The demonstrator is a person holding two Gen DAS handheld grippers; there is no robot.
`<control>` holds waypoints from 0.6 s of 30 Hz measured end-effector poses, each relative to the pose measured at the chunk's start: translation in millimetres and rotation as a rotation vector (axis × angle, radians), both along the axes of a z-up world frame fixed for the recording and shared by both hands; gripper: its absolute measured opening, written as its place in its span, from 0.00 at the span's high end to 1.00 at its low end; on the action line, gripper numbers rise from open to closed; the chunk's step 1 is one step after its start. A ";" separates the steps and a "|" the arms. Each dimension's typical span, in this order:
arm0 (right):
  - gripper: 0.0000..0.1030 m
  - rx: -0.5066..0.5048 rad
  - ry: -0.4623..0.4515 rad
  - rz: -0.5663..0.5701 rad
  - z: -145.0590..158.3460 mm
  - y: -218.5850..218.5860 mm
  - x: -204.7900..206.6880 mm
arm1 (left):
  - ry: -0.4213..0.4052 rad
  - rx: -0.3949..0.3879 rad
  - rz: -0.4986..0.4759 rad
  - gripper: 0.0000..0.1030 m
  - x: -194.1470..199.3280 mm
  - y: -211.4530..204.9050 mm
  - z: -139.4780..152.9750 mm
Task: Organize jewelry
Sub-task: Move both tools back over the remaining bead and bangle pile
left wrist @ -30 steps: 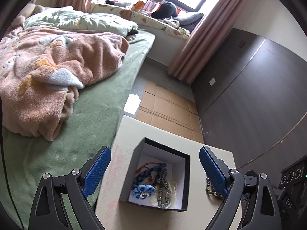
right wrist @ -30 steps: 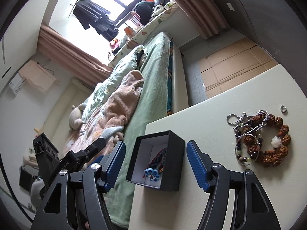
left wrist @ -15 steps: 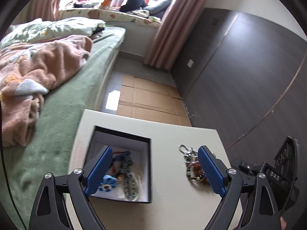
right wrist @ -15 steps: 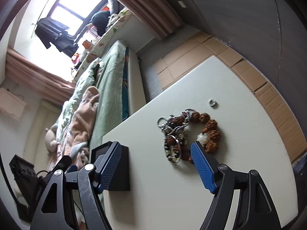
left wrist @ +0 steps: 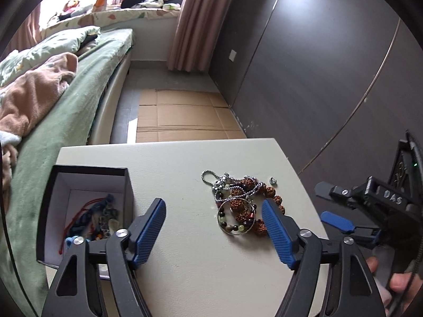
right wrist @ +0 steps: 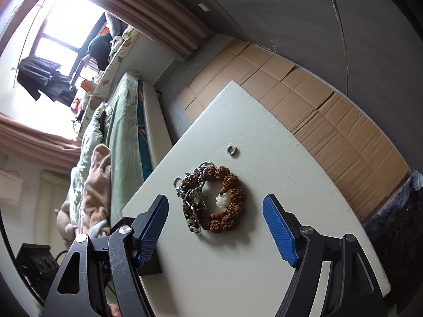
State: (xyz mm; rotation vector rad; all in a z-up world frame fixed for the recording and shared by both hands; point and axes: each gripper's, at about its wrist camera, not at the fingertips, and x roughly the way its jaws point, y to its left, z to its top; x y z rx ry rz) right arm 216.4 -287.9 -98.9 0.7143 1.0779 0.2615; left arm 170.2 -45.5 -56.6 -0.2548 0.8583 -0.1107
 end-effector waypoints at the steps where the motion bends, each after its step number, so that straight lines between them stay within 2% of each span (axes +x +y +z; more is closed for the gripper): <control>1: 0.27 0.007 0.004 -0.008 -0.3 -2.4 0.0 | 0.008 0.014 -0.010 0.32 2.3 -4.3 -2.9; 4: 0.27 0.026 0.014 -0.033 -2.4 -11.5 1.8 | 0.034 0.032 -0.055 0.40 8.8 -18.4 -12.3; 12: 0.27 0.070 0.026 -0.066 -4.7 -25.6 7.9 | 0.096 0.116 -0.146 0.41 19.7 -58.9 -38.2; 18: 0.27 0.078 0.033 -0.047 -5.7 -25.9 13.5 | 0.126 0.152 -0.135 0.41 28.1 -62.6 -51.8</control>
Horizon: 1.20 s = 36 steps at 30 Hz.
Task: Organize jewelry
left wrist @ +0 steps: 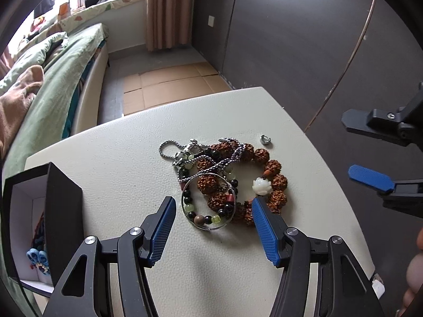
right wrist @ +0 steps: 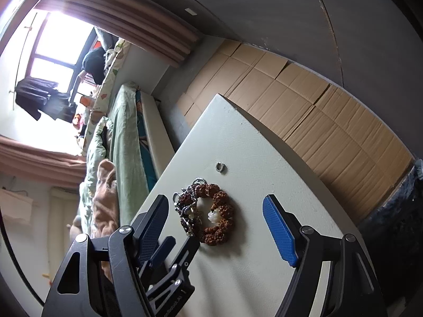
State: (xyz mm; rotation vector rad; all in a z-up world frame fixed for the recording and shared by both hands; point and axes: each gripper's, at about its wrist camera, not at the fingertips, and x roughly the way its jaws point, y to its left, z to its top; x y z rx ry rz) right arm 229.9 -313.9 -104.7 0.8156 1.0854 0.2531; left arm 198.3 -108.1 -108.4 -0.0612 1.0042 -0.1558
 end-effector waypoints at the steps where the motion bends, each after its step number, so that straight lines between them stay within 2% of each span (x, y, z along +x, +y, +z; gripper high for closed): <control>1: 0.27 -0.001 0.000 0.003 0.1 0.4 1.0 | 0.004 0.003 0.005 0.41 1.9 1.0 -2.1; 4: 0.27 -0.002 0.002 0.010 -1.2 -1.1 2.4 | 0.017 0.008 0.018 0.41 7.6 4.6 -7.2; 9: 0.27 -0.004 0.005 0.022 -1.2 1.4 6.0 | 0.025 -0.036 0.031 0.42 8.0 14.9 -5.6; 11: 0.27 -0.006 0.005 0.025 -0.9 2.9 7.3 | 0.030 -0.076 0.021 0.54 7.6 18.6 -4.4; 13: 0.27 -0.009 0.005 0.029 -0.8 5.0 8.2 | 0.044 -0.127 0.013 0.73 7.6 21.4 -3.6; 15: 0.27 -0.012 0.007 0.034 -2.1 6.4 8.1 | 0.047 -0.147 0.015 0.82 7.1 24.7 -1.9; 17: 0.27 -0.017 0.009 0.039 -3.0 8.7 8.4 | 0.045 -0.141 0.025 0.85 6.2 27.1 -0.1; 19: 0.27 -0.022 0.012 0.043 -4.1 10.1 8.2 | 0.047 -0.148 0.034 0.95 6.1 30.3 0.2; 26: 0.27 -0.044 0.017 0.053 -4.5 15.3 9.0 | 0.024 -0.203 0.062 0.99 7.1 45.8 7.9; 36: 0.27 -0.062 0.018 0.075 -4.9 22.1 9.8 | 0.055 -0.179 0.085 0.98 16.8 47.6 9.1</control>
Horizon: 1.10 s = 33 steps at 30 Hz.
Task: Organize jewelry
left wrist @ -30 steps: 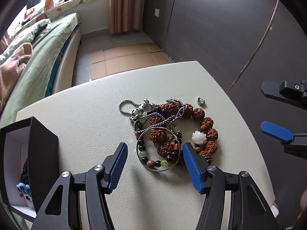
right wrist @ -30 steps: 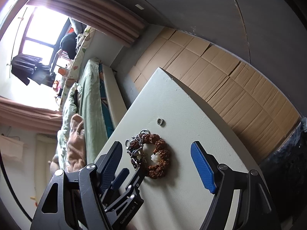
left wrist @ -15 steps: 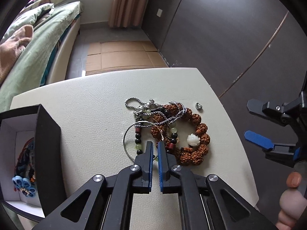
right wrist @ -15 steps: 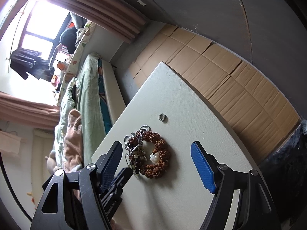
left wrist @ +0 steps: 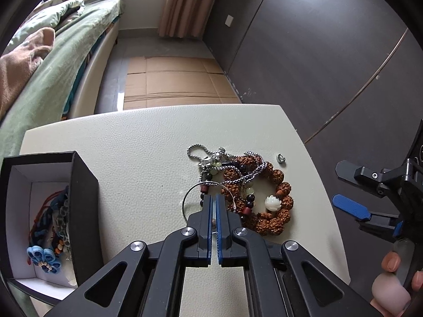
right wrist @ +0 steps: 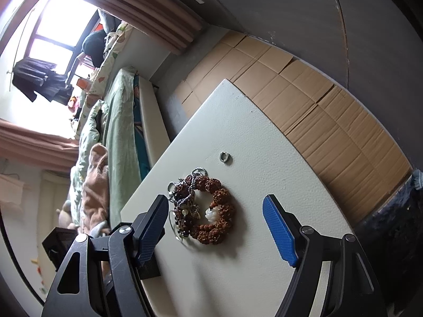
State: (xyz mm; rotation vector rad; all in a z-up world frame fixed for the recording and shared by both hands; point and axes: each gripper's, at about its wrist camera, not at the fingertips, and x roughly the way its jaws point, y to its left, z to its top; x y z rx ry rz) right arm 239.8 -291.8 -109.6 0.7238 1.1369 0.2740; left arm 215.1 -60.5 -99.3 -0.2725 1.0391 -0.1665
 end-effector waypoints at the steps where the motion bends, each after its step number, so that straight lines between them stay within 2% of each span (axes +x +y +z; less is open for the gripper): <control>1: 0.27 -0.002 -0.001 0.001 0.3 0.3 0.2 | 0.003 0.004 0.000 0.96 -0.2 0.4 -0.6; 2: 0.27 -0.004 -0.001 0.002 0.4 0.4 0.2 | 0.007 0.006 -0.001 0.94 0.6 -0.2 -1.4; 3: 0.27 -0.006 -0.001 0.002 0.3 0.5 0.0 | 0.014 0.009 -0.001 0.81 1.6 -0.6 -2.5; 4: 0.27 -0.007 0.000 0.004 0.3 0.7 0.1 | 0.019 0.012 -0.003 0.55 3.0 -1.3 -3.5; 5: 0.27 -0.007 0.001 0.005 0.4 1.0 0.1 | 0.019 0.013 -0.007 0.40 2.9 -1.4 -3.6; 6: 0.27 -0.007 0.001 0.007 0.8 1.1 -0.5 | 0.014 0.014 -0.014 0.20 2.9 -1.7 -2.4; 9: 0.27 -0.009 0.001 0.011 1.7 1.4 -0.3 | -0.015 0.058 -0.043 0.18 -2.9 -2.6 7.0; 13: 0.27 -0.013 -0.003 0.008 3.2 -0.3 0.1 | -0.087 0.200 -0.181 0.18 -14.9 -11.9 21.3; 15: 0.27 -0.024 -0.006 0.009 3.5 -0.3 2.0 | -0.106 0.227 -0.248 0.18 -19.5 -14.3 23.1; 20: 0.27 -0.021 0.013 0.013 -0.4 -2.2 9.5 | -0.056 0.244 -0.354 0.19 -11.9 -15.2 16.1; 27: 0.27 -0.005 0.025 -0.009 -1.8 -15.4 5.9 | 0.085 0.239 -0.479 0.25 11.9 -25.6 -6.3; 29: 0.27 0.003 0.027 -0.014 -2.4 -19.7 4.2 | 0.111 0.273 -0.510 0.28 18.7 -32.6 -14.3; 32: 0.27 0.017 0.035 -0.013 -4.5 -23.9 5.8 | 0.144 0.269 -0.561 0.29 27.3 -39.1 -22.8; 33: 0.27 0.021 0.035 -0.012 -4.8 -24.5 6.4 | 0.150 0.293 -0.576 0.29 29.1 -41.1 -24.9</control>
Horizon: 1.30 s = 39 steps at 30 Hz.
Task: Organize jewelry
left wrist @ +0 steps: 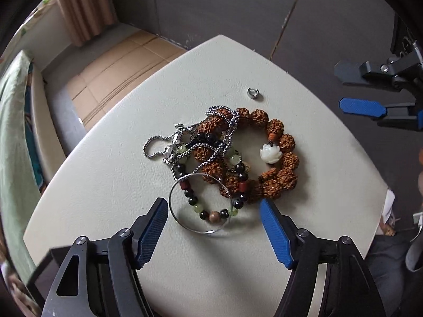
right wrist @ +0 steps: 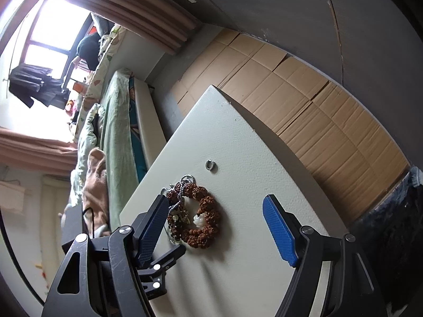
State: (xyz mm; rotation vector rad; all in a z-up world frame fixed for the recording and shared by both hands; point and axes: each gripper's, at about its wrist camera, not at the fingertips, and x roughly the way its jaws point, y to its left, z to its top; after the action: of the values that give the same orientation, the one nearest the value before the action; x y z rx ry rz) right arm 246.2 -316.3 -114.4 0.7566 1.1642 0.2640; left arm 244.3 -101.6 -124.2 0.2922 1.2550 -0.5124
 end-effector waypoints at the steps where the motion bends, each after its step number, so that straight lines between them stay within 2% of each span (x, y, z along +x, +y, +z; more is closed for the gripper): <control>1: 0.27 0.003 0.000 0.001 0.2 -1.0 1.0 | 0.006 0.008 -0.022 0.29 0.8 -1.7 -1.1; 7: 0.27 0.018 -0.007 0.008 3.0 -1.1 5.2 | 0.040 0.052 -0.146 0.29 7.9 -8.9 -5.5; 11: 0.27 0.024 -0.011 0.025 4.0 3.0 6.4 | 0.048 0.061 -0.183 0.30 7.0 -6.7 -5.1; 14: 0.27 0.017 -0.016 0.036 5.2 5.2 5.8 | 0.019 0.092 -0.196 0.50 6.9 -3.6 -3.0; 17: 0.27 0.003 -0.020 0.039 6.9 6.8 5.9 | 0.049 0.056 -0.156 0.51 5.0 5.2 0.0; 19: 0.27 -0.004 -0.020 0.041 7.1 7.4 5.6 | 0.027 0.059 -0.138 0.51 0.9 8.5 2.2; 24: 0.27 -0.017 -0.017 0.068 4.6 15.9 2.4 | -0.038 -0.007 -0.033 0.51 -14.9 23.5 20.5; 30: 0.27 -0.050 -0.022 0.111 0.9 31.8 -6.4 | -0.165 -0.041 0.169 0.51 -33.2 44.4 53.1; 32: 0.28 -0.062 -0.019 0.119 -1.4 37.1 -9.0 | -0.188 -0.096 0.236 0.51 -41.8 50.2 64.2; 35: 0.30 -0.072 -0.018 0.127 -4.2 43.4 -11.0 | -0.210 -0.148 0.338 0.51 -53.6 59.9 75.7; 39: 0.38 -0.049 -0.029 0.129 -6.3 49.4 -12.9 | -0.246 -0.199 0.462 0.51 -65.3 74.7 81.7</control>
State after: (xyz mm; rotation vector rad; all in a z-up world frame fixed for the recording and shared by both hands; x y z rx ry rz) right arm 233.4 -266.8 -120.6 0.6339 1.1894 0.3524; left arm 179.0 -26.9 -42.5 -0.1028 0.9806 -0.1919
